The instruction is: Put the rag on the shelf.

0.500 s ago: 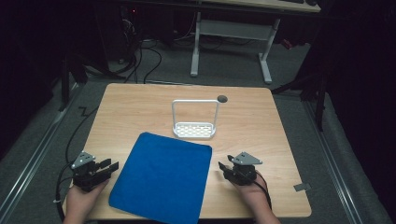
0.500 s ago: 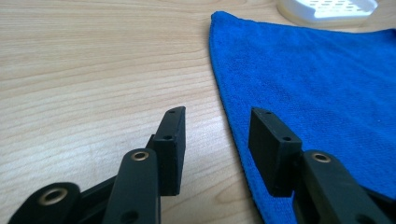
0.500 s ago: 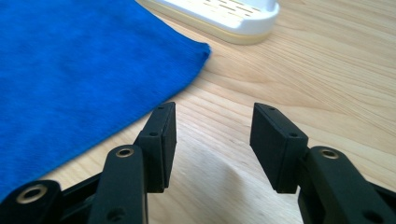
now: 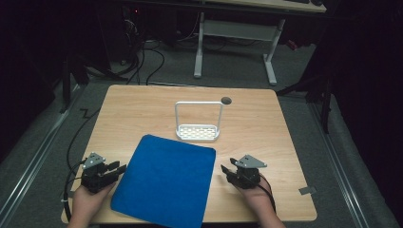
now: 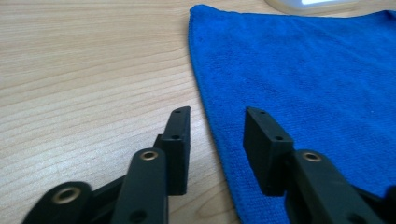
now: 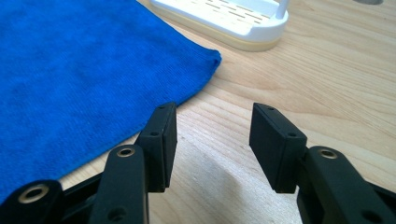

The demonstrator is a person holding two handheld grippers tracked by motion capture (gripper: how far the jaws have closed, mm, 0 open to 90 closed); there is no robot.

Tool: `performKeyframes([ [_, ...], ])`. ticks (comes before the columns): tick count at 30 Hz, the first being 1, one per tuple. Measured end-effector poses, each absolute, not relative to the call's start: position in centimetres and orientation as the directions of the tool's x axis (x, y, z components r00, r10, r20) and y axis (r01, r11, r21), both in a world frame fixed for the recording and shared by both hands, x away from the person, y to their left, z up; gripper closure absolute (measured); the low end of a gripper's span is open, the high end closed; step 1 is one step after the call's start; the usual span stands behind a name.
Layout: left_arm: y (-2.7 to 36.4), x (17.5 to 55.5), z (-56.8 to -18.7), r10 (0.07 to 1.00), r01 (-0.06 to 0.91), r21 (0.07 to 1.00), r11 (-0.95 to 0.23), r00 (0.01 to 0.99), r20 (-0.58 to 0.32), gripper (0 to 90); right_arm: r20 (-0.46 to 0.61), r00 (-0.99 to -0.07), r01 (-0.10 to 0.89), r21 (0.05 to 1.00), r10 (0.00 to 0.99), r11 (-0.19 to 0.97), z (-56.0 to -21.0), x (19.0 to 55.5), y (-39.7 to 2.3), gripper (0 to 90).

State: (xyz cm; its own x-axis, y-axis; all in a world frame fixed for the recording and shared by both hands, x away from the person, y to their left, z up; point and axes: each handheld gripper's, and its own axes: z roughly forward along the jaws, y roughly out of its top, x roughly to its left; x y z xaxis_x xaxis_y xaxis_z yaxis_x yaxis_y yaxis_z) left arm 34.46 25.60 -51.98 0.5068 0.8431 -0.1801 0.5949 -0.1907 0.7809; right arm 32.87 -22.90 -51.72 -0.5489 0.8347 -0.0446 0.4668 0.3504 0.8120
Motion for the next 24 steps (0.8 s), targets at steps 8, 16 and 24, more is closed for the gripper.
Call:
performKeyframes([
  [8,23.8,33.9,-51.6,0.800,0.586,0.749,-0.310,0.587,-0.128,90.0,-0.006,-0.658,0.438,0.811,0.753,0.388,-51.3,32.0,-19.6,86.8],
  [16,23.0,33.9,-52.8,0.762,0.613,0.697,-0.372,0.630,-0.147,90.0,-0.040,-0.757,0.414,0.743,0.652,0.526,-52.4,31.0,-15.7,90.0],
  [24,23.0,33.7,-52.9,0.746,0.599,0.704,-0.382,0.649,-0.147,89.9,-0.025,-0.755,0.441,0.721,0.655,0.535,-52.9,31.1,-16.1,90.0],
])
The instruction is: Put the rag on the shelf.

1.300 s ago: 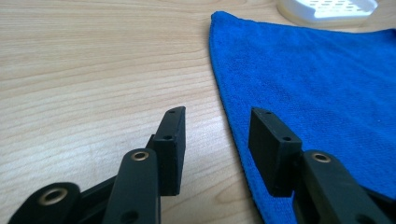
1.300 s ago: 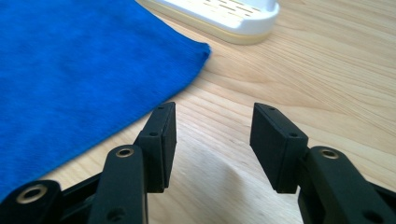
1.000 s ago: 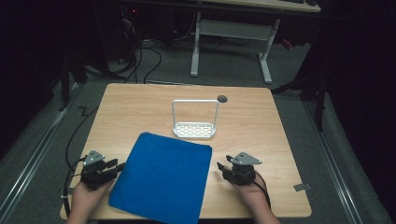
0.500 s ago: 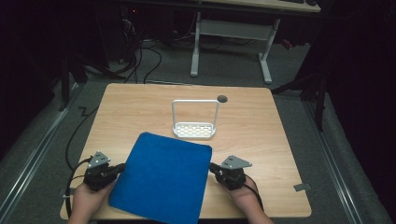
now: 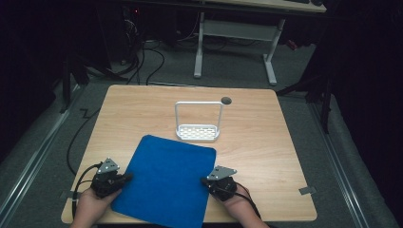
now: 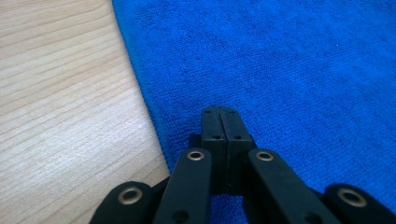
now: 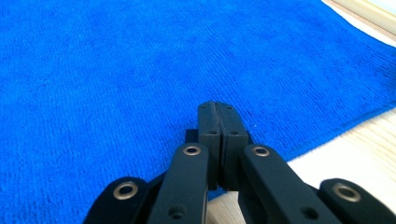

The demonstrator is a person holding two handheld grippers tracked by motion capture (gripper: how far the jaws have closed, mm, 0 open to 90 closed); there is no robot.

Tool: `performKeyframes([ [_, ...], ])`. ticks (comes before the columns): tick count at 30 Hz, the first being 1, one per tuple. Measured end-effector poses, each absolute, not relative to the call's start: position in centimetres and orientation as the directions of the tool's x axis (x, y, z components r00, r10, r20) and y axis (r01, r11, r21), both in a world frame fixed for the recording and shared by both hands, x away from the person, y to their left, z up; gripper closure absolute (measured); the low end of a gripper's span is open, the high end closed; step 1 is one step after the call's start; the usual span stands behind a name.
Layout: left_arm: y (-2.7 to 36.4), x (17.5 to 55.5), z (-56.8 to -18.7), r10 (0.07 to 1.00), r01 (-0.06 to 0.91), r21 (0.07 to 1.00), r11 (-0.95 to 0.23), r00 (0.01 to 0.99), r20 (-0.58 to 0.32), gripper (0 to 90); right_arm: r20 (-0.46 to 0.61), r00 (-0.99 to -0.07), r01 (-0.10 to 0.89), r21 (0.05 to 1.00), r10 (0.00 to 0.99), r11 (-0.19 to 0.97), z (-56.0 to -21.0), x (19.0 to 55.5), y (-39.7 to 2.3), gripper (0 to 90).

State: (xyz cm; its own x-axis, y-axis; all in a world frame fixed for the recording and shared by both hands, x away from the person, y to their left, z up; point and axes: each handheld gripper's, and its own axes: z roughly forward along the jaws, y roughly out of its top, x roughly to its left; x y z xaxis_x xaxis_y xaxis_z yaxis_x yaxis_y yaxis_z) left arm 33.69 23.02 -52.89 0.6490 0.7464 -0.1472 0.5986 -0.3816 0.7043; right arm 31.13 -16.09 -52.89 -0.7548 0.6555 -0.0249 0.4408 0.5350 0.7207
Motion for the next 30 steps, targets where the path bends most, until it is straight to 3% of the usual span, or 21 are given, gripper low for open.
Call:
performKeyframes([
  [17,20.5,32.9,-53.0,0.660,0.551,0.714,-0.432,0.733,-0.167,88.2,-0.027,-0.700,0.486,0.714,0.714,0.504,-52.7,31.2,-19.7,90.0],
  [30,15.9,31.2,-53.0,0.527,0.470,0.717,-0.515,0.833,-0.168,87.2,-0.047,-0.635,0.520,0.712,0.771,0.472,-52.6,29.6,-24.2,90.0],
])
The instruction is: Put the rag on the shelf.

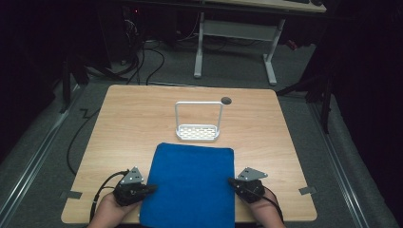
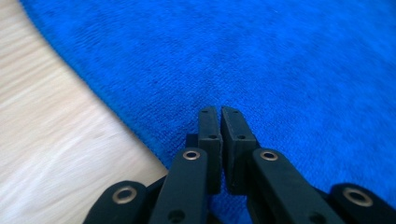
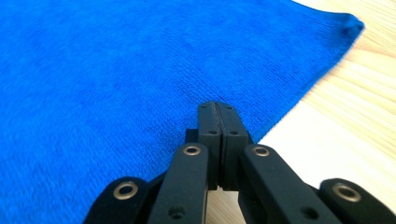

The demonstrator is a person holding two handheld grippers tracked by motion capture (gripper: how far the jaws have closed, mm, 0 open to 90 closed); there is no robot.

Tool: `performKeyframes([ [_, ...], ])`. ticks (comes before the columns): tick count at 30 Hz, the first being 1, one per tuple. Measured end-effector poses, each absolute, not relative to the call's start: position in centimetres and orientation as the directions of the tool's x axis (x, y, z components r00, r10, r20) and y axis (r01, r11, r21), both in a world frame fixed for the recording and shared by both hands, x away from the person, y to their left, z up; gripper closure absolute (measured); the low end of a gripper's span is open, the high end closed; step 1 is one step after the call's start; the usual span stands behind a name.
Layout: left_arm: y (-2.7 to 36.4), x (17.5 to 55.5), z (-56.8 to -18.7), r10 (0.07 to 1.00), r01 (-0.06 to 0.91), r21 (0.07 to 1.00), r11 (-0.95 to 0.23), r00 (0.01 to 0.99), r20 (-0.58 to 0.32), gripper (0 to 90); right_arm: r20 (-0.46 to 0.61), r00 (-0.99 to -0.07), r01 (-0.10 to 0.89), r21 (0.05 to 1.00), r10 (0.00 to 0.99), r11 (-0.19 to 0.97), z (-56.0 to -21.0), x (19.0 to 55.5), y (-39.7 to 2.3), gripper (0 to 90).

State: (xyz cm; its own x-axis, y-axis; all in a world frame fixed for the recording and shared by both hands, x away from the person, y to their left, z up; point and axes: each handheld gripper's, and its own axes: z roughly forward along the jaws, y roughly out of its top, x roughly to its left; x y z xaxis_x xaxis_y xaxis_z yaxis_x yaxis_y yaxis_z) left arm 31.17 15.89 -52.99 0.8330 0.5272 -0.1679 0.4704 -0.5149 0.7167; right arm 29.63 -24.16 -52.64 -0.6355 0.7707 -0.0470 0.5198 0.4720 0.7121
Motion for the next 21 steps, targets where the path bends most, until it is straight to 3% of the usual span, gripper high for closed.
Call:
performKeyframes([
  [10,13.0,29.4,-53.0,0.433,0.422,0.717,-0.555,0.882,-0.185,86.9,-0.040,-0.571,0.554,0.718,0.820,0.421,-52.7,29.3,-27.6,90.0],
  [17,13.2,28.7,-53.0,0.430,0.418,0.719,-0.556,0.884,-0.182,84.9,-0.030,-0.557,0.563,0.721,0.830,0.404,-52.7,29.1,-27.6,89.4],
  [21,13.5,29.0,-52.9,0.456,0.426,0.727,-0.539,0.873,-0.174,78.3,-0.016,-0.564,0.544,0.745,0.826,0.386,-52.5,29.0,-27.6,83.7],
])
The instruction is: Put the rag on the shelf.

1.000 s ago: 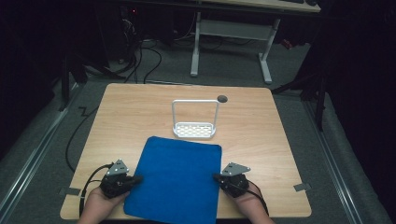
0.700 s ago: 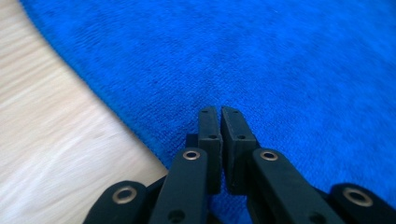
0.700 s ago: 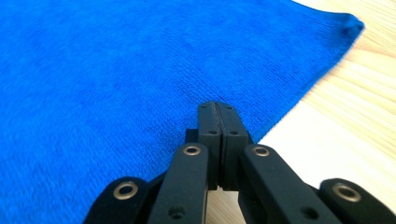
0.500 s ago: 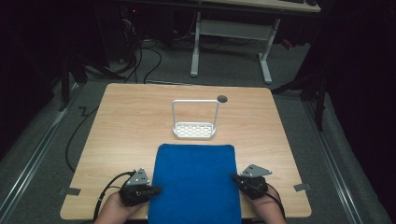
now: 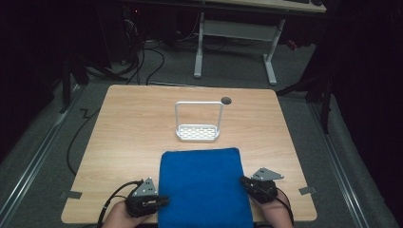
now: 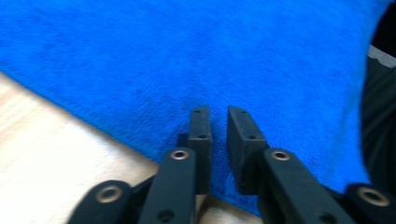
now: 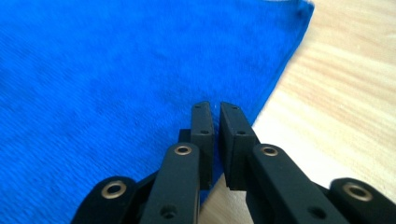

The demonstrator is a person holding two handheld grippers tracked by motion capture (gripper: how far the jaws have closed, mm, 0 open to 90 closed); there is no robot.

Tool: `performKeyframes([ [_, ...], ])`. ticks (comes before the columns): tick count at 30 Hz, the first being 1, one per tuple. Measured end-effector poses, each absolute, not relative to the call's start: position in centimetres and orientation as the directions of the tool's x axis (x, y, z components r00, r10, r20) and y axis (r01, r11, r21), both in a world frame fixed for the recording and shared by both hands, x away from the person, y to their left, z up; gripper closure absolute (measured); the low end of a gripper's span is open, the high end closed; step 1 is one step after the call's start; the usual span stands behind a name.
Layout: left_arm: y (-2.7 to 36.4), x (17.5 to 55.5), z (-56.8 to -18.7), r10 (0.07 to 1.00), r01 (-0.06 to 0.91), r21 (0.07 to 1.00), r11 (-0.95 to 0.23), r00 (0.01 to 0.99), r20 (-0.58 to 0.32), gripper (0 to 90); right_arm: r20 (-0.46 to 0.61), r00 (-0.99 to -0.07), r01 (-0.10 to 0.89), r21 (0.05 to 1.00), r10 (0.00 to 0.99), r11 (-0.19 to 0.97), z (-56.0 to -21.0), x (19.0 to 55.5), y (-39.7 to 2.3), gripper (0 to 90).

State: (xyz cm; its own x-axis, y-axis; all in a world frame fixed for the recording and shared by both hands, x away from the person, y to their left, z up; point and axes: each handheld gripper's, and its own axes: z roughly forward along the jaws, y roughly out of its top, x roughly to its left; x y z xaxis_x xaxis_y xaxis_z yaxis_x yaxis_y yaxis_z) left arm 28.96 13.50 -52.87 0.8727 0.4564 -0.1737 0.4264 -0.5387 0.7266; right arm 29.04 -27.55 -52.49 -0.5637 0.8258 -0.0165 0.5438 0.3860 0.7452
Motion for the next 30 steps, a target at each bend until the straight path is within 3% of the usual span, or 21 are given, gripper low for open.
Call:
performKeyframes([
  [8,15.8,31.4,-52.6,0.628,0.495,0.792,-0.357,0.755,-0.189,65.4,-0.015,-0.538,0.509,0.791,0.843,0.339,-52.4,29.5,-28.0,67.1],
  [16,15.3,36.1,-53.1,0.761,0.575,0.782,-0.240,0.612,-0.216,57.1,0.013,-0.518,0.506,0.810,0.855,0.294,-52.2,29.7,-28.3,68.0],
  [23,13.5,40.1,-53.4,0.797,0.615,0.763,-0.198,0.554,-0.240,61.8,0.010,-0.534,0.490,0.818,0.845,0.300,-52.0,29.5,-28.1,68.5],
  [30,12.3,40.5,-53.6,0.801,0.610,0.755,-0.242,0.565,-0.199,78.7,0.024,-0.530,0.493,0.822,0.848,0.285,-52.0,29.7,-28.1,64.2],
])
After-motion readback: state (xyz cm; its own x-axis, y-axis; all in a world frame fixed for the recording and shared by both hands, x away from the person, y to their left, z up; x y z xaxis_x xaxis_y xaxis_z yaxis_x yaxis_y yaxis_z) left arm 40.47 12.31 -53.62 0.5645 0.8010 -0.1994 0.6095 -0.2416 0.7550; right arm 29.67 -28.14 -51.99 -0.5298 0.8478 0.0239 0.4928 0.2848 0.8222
